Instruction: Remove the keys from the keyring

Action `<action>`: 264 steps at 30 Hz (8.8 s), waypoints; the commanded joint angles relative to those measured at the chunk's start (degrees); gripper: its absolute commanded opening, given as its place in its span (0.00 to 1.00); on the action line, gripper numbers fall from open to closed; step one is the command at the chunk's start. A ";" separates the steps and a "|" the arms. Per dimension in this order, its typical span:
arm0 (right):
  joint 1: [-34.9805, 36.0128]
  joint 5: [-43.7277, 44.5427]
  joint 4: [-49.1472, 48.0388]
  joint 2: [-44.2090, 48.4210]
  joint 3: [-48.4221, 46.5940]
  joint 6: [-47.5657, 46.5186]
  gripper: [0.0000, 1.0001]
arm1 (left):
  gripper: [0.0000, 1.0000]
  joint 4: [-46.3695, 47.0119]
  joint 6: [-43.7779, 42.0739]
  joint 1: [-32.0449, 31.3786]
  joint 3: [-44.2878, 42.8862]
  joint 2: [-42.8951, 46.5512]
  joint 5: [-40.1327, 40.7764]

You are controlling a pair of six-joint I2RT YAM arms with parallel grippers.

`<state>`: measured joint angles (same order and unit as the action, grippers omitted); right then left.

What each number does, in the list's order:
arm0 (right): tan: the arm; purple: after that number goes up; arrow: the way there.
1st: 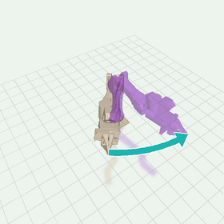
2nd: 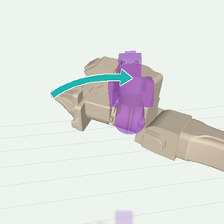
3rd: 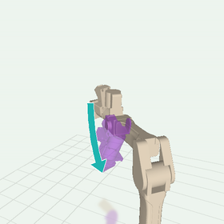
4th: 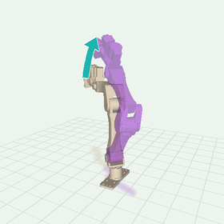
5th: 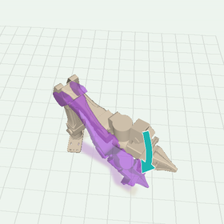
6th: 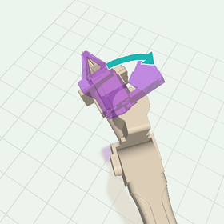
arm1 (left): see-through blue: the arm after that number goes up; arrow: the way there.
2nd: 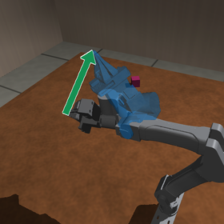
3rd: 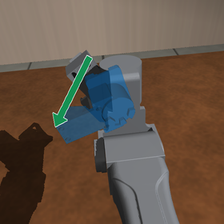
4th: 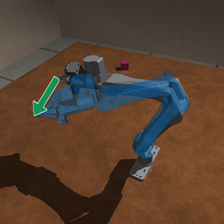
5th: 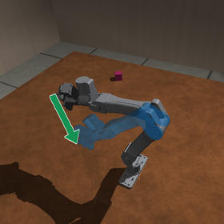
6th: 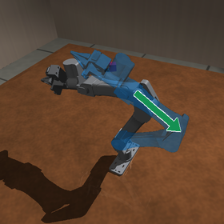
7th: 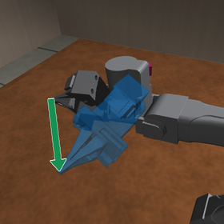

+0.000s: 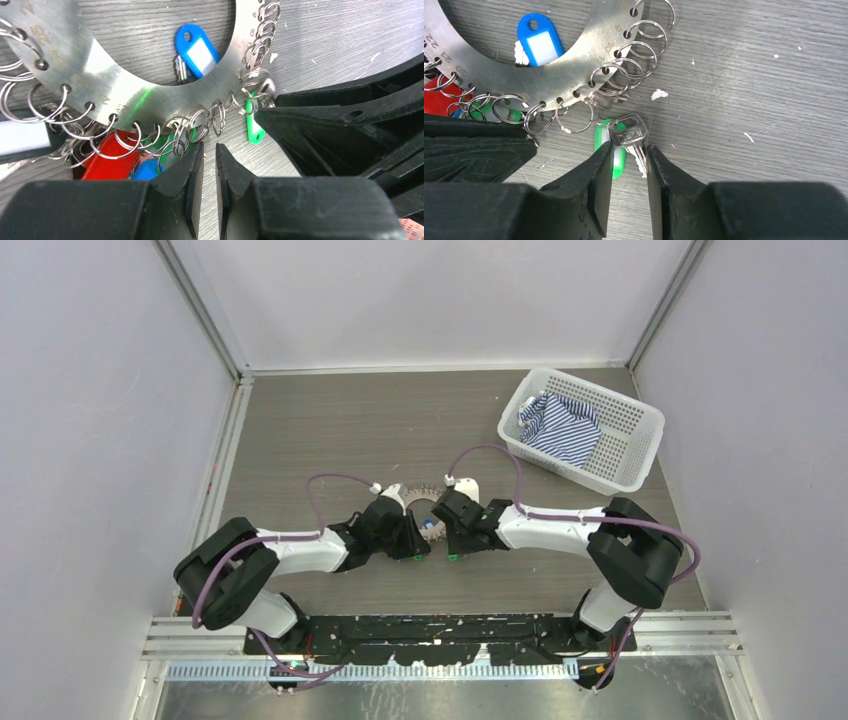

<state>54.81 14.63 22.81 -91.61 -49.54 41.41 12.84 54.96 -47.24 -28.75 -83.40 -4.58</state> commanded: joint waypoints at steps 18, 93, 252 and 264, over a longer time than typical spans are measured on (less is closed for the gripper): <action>-0.12 -4.62 -6.23 7.29 0.77 -12.42 0.35 | 0.18 -8.89 -6.56 2.36 -0.67 6.22 3.90; -4.01 -19.48 -8.98 5.32 0.45 -19.17 0.01 | 0.22 15.86 11.69 5.17 4.00 0.13 -8.58; -4.00 -19.64 -3.35 0.60 -4.54 8.38 0.01 | 0.37 -8.46 -20.60 -3.98 4.93 23.31 6.15; -5.15 -18.19 -2.11 0.86 -4.77 15.20 0.01 | 0.43 15.29 -25.75 -18.85 13.81 17.44 27.00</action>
<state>50.39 -4.34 21.06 -91.26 -52.64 52.97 11.14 33.76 -62.11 -19.64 -63.35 12.80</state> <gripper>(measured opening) 0.018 0.441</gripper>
